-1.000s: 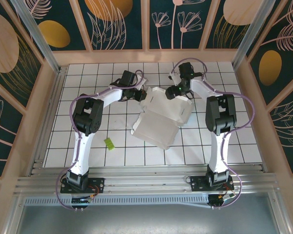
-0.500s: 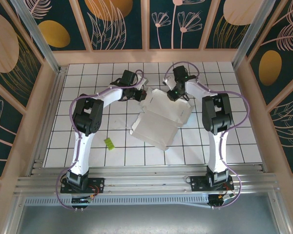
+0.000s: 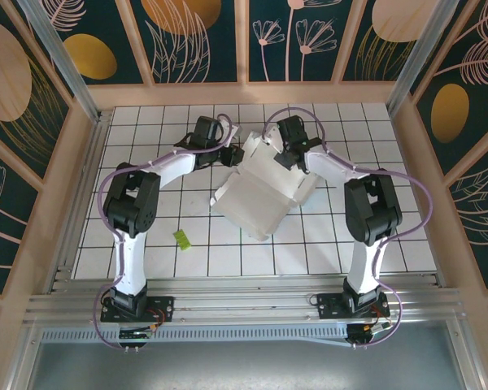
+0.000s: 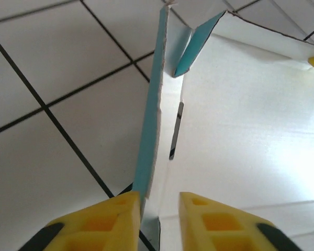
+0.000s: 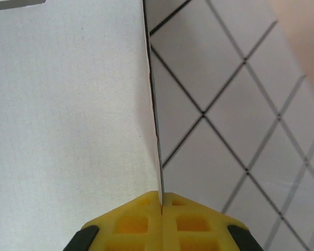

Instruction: Fold the paper box

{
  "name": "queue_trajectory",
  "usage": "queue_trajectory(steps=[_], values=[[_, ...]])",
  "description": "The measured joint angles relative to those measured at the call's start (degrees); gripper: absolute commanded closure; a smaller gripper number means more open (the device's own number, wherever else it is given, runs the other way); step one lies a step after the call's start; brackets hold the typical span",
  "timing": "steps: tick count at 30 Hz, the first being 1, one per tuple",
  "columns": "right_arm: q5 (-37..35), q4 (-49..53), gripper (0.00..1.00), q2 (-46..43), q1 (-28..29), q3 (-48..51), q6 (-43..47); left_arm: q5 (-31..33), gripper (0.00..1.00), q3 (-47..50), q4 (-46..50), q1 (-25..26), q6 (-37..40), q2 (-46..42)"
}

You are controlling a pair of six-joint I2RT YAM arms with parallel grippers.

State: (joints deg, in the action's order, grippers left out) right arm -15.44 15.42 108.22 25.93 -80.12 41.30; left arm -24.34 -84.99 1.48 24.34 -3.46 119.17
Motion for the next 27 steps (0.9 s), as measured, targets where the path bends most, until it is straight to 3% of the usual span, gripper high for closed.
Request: queue_trajectory(steps=[9,14,19,23,27], values=[[-11.17,-16.33,0.97,-5.29,5.33,12.35,12.44,-0.20,0.63,14.62,-12.15,-0.52,-4.92,-10.21],[-13.97,-23.43,0.97,-7.85,6.34,17.11,19.45,-3.80,0.63,12.37,-14.71,-6.16,-6.14,-10.75],[-15.98,-32.09,0.97,-10.12,7.41,21.84,26.73,-12.31,0.62,-0.13,-8.76,-11.89,0.15,-1.25],[-16.48,-39.54,0.97,-10.80,8.68,25.70,32.26,-18.43,0.64,-7.10,1.36,-11.54,8.63,5.57],[-16.48,-42.75,0.97,-10.80,9.31,26.84,35.15,-19.47,0.67,-9.11,9.90,-9.57,17.77,8.09]])
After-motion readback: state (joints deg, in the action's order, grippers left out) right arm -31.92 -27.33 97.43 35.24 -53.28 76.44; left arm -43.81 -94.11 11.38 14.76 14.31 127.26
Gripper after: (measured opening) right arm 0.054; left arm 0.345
